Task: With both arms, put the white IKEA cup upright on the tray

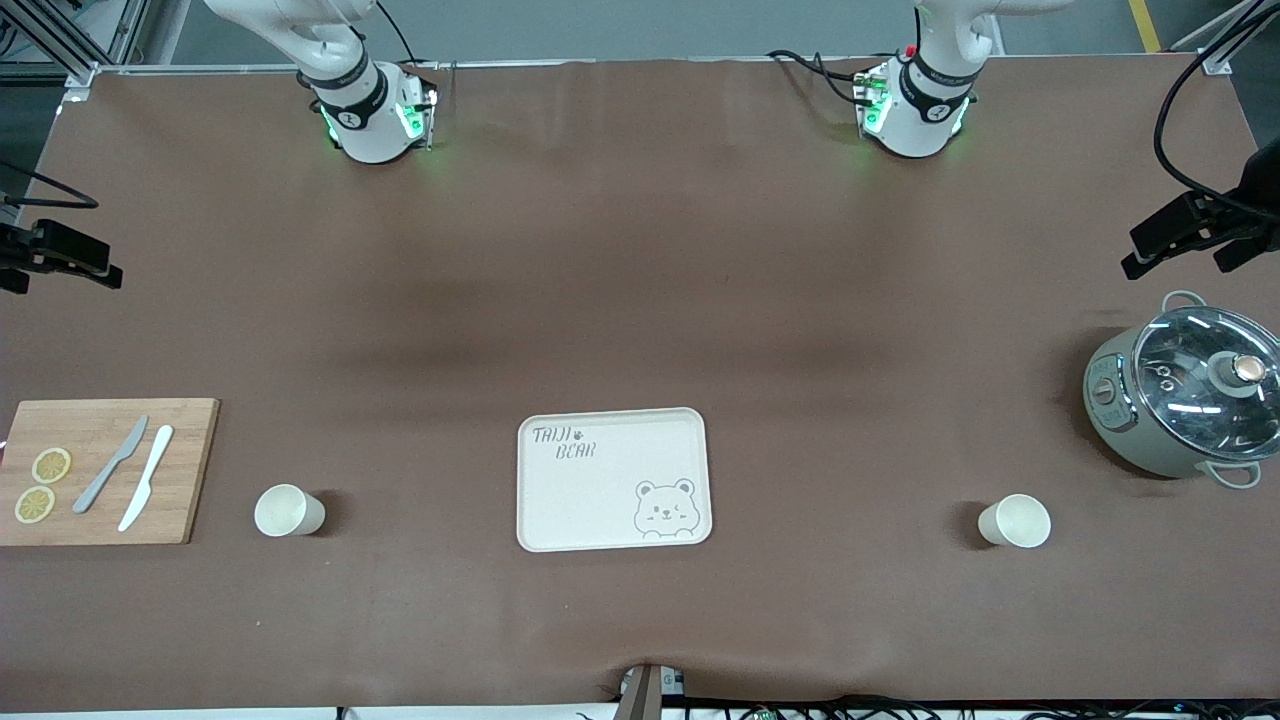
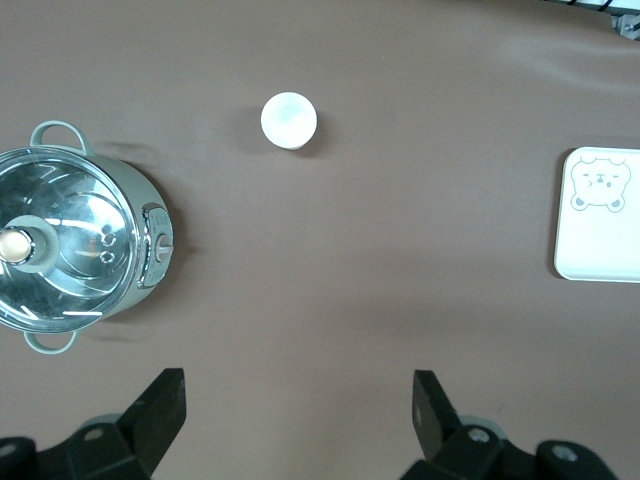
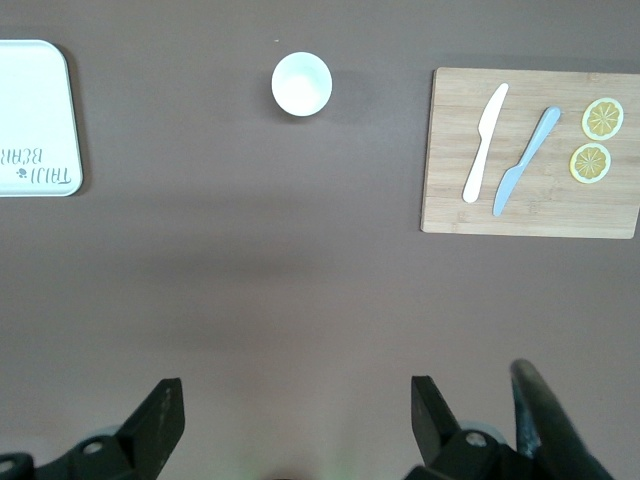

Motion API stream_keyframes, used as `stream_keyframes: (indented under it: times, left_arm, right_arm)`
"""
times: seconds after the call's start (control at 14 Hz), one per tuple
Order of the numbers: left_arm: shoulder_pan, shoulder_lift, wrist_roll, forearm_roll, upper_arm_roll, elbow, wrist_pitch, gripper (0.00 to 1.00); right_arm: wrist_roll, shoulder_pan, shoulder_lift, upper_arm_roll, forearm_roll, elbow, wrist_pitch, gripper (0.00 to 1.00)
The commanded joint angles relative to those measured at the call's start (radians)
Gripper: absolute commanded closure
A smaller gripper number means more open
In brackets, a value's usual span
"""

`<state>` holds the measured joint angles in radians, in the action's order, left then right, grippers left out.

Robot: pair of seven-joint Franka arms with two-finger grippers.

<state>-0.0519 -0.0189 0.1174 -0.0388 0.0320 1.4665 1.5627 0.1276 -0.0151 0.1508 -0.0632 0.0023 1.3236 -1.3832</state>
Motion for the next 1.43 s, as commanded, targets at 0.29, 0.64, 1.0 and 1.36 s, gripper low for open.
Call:
stream_keyframes:
  times: [0.29, 0.64, 1.0, 1.36]
  left_arm:
    - [-0.005, -0.027, 0.014, 0.016, -0.004, -0.026, -0.018, 0.0]
    - [0.003, -0.062, 0.016, 0.02, -0.004, 0.028, 0.011, 0.0]
    - [0.006, -0.173, -0.018, 0.086, -0.004, 0.025, 0.106, 0.0]
    - [0.03, -0.283, -0.071, 0.094, -0.004, 0.018, 0.238, 0.0]
  right_arm:
    - [-0.003, 0.003, -0.017, 0.0, -0.007, 0.011, -0.004, 0.0]
    - [0.0, 0.0, -0.017, 0.0, -0.007, 0.011, -0.005, 0.0]
    - [0.018, 0.003, -0.017, 0.0, -0.012, -0.029, -0.035, 0.0]
    - [0.015, 0.001, 0.062, 0.0, -0.001, -0.029, -0.177, 0.0]
